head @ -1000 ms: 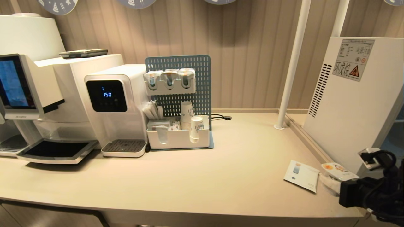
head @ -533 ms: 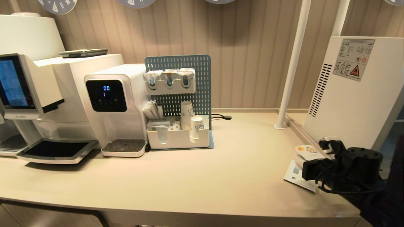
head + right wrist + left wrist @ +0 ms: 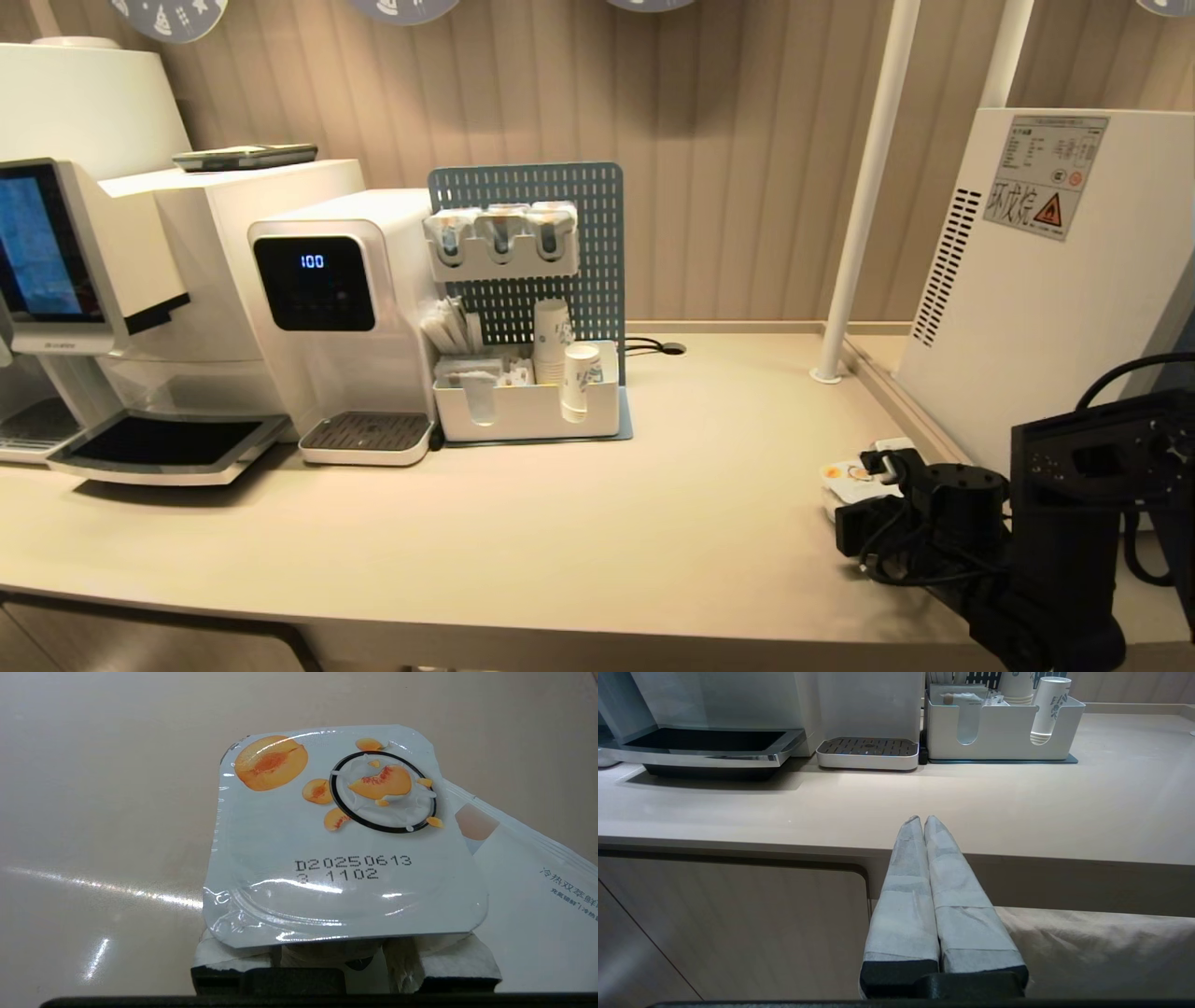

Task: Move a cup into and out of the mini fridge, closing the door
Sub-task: Place the yoghurt on the table

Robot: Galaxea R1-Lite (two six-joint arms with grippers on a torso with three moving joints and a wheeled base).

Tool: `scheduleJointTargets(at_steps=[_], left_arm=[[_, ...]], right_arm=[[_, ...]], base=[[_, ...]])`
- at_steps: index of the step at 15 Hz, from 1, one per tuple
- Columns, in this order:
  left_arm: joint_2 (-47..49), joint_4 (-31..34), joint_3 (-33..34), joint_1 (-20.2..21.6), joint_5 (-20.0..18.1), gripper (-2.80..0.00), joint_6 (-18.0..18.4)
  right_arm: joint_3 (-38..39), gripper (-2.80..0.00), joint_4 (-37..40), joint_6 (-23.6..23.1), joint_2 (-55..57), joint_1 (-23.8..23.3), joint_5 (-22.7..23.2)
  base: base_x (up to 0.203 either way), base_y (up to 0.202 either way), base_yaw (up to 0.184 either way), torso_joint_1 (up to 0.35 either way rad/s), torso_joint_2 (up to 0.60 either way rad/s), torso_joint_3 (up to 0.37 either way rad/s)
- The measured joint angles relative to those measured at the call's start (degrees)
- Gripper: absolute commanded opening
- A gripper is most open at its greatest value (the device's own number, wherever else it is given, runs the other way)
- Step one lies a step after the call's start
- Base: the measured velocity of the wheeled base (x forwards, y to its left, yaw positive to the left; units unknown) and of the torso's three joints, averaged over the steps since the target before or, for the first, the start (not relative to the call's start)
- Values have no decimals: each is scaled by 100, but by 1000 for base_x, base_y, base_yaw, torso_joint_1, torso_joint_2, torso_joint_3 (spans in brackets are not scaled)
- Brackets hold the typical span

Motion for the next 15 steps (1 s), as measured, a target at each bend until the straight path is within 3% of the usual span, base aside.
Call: scheduleJointTargets(at_steps=[1, 3, 8, 15], left_arm=[[0, 2, 0, 0, 0, -280, -2], [0, -1, 0, 0, 0, -280, 1], [0, 2, 0, -6, 0, -280, 1], [0, 2, 0, -2, 0, -280, 1]], right_arm=[[-3, -280, -1, 0, 42, 4, -13], [-11, 0, -7, 2, 101, 9, -80], [156, 0, 96, 52, -46, 4, -234], [1454, 0, 76, 174, -1713, 33, 229]], base=[[0, 0, 0, 0, 0, 0], [0, 0, 0, 0, 0, 0], [0, 0, 0, 0, 0, 0], [0, 0, 0, 0, 0, 0]])
